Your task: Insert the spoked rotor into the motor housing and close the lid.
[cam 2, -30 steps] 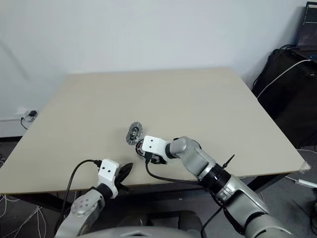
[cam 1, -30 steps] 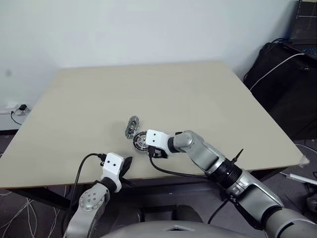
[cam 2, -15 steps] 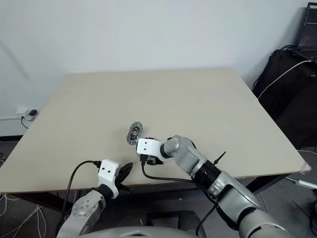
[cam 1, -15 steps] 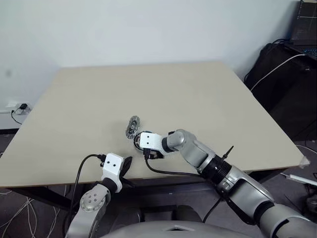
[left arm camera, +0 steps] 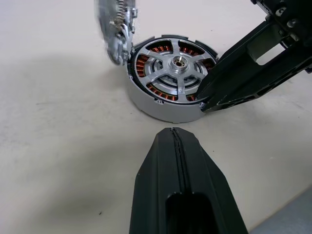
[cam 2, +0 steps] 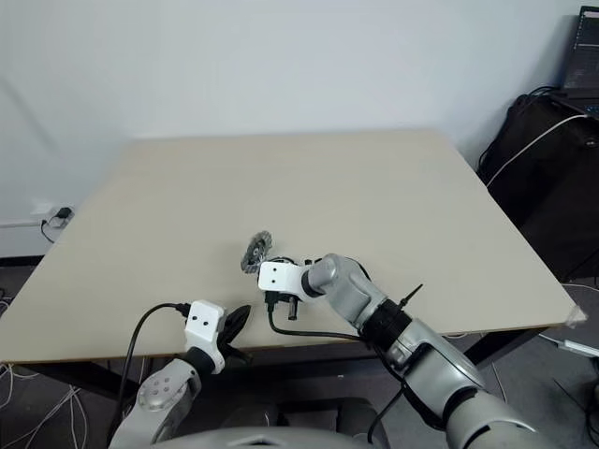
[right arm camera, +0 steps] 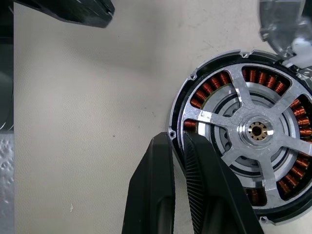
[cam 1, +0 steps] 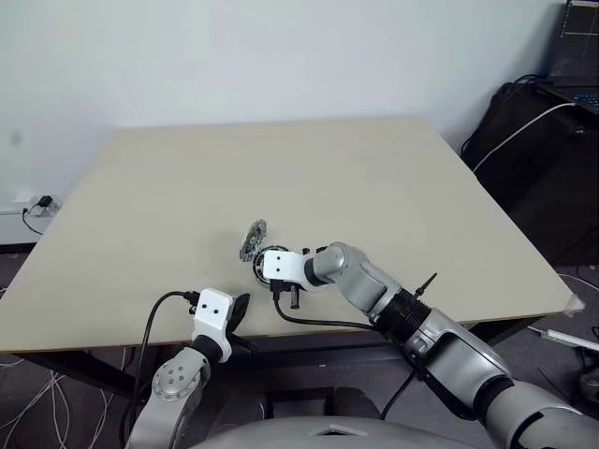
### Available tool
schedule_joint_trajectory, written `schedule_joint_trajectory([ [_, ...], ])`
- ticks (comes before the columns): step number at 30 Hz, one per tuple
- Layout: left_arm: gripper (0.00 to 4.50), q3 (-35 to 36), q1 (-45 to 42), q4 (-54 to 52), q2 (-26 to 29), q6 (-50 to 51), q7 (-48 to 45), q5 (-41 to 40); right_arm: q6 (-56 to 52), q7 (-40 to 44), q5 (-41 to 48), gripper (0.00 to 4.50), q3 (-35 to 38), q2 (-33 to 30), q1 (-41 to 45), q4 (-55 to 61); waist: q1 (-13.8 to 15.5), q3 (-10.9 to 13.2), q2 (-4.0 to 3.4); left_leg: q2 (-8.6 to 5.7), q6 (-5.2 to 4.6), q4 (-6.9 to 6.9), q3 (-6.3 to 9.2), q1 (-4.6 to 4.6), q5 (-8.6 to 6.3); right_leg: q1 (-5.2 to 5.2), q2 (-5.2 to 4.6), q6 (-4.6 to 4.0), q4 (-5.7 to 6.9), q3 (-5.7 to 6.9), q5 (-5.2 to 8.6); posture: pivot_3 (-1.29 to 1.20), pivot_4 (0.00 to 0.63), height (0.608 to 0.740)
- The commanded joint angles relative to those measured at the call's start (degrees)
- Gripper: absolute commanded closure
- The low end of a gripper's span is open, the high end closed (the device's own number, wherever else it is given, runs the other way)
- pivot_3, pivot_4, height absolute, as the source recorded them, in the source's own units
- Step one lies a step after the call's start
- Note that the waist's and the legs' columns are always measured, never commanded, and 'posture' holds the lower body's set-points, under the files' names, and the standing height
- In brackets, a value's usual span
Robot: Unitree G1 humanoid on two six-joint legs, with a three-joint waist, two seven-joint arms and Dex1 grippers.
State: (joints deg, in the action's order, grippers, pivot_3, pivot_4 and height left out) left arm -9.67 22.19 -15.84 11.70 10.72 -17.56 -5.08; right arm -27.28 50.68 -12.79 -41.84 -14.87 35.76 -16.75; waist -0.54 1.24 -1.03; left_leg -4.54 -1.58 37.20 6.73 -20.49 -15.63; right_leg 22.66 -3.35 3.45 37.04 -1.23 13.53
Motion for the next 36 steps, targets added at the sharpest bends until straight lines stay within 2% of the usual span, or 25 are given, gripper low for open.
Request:
schedule_joint_trajectory([
  [1,4.5,0.1,-0.61,-0.43,0.05,-1.2,-0.08,0.22,-0.19,-1.35,-0.58,4.45,2.66,0.25,0.58,0.28,0.0,0.0,0.0,0.0,-0.01,0.0,0.0,0.0,0.02,0.0,0.06,0.01,0.0,0.01,-0.02,0.0,0.0,0.74],
  [4,4.5,-0.01,-0.63,-0.34,0.02,-1.25,-0.08,0.28,-2.65,-2.47,1.04,4.45,5.37,0.66,-0.9,2.88,0.06,0.0,0.0,0.0,-0.01,0.0,0.01,0.0,0.05,-0.01,0.07,0.03,0.0,0.01,-0.05,0.0,0.0,0.74],
  [9,4.5,-0.18,-0.52,-0.11,-0.19,-1.39,0.0,0.27,-13.12,-4.18,5.75,4.45,12.46,1.79,-5.14,12.73,0.28,0.04,0.03,-0.02,-0.02,0.0,0.02,-0.09,0.05,0.07,0.04,0.02,-0.02,-0.01,-0.06,0.0,0.0,0.74],
  [16,4.5,-0.89,-0.09,0.51,-0.77,-1.54,-0.17,0.06,-33.05,-9.02,10.95,4.45,20.41,2.34,-12.26,31.25,0.48,0.08,0.06,0.02,-0.05,-0.06,0.04,-0.25,-0.02,0.24,-0.15,-0.08,-0.07,-0.04,-0.01,0.0,0.0,0.74],
  [20,4.5,-1.55,-0.59,1.44,-1.0,-1.73,-0.41,0.01,-45.49,-13.45,13.95,4.45,24.95,5.5,-15.56,38.79,0.61,0.1,0.07,0.04,-0.04,-0.06,0.06,-0.25,-0.03,0.23,-0.15,-0.08,-0.06,-0.01,0.01,0.0,0.0,0.74],
  [25,4.5,-1.88,-1.09,2.12,-0.82,-1.75,-0.69,-0.04,-52.63,-20.62,15.41,4.45,28.46,11.17,-17.28,38.4,0.59,0.11,0.07,0.04,-0.03,-0.03,0.05,-0.25,-0.02,0.22,-0.15,-0.04,-0.05,0.0,0.0,0.0,0.0,0.74],
  [30,4.5,-1.57,-0.74,2.0,-0.53,-1.75,-0.89,-0.16,-50.39,-27.24,15.62,4.45,30.01,15.71,-17.21,33.6,0.28,0.12,0.06,0.04,-0.02,-0.04,0.04,-0.24,-0.01,0.23,-0.14,-0.04,-0.04,-0.01,-0.01,0.0,0.0,0.74],
  [36,4.5,-1.24,-0.07,1.54,-0.35,-1.78,-0.78,-0.14,-48.29,-30.92,17.49,4.45,31.28,19.08,-15.84,28.43,-0.2,0.11,0.05,0.03,0.01,-0.04,0.03,-0.2,0.0,0.19,-0.12,-0.01,-0.04,-0.01,-0.02,0.0,0.0,0.74],
])
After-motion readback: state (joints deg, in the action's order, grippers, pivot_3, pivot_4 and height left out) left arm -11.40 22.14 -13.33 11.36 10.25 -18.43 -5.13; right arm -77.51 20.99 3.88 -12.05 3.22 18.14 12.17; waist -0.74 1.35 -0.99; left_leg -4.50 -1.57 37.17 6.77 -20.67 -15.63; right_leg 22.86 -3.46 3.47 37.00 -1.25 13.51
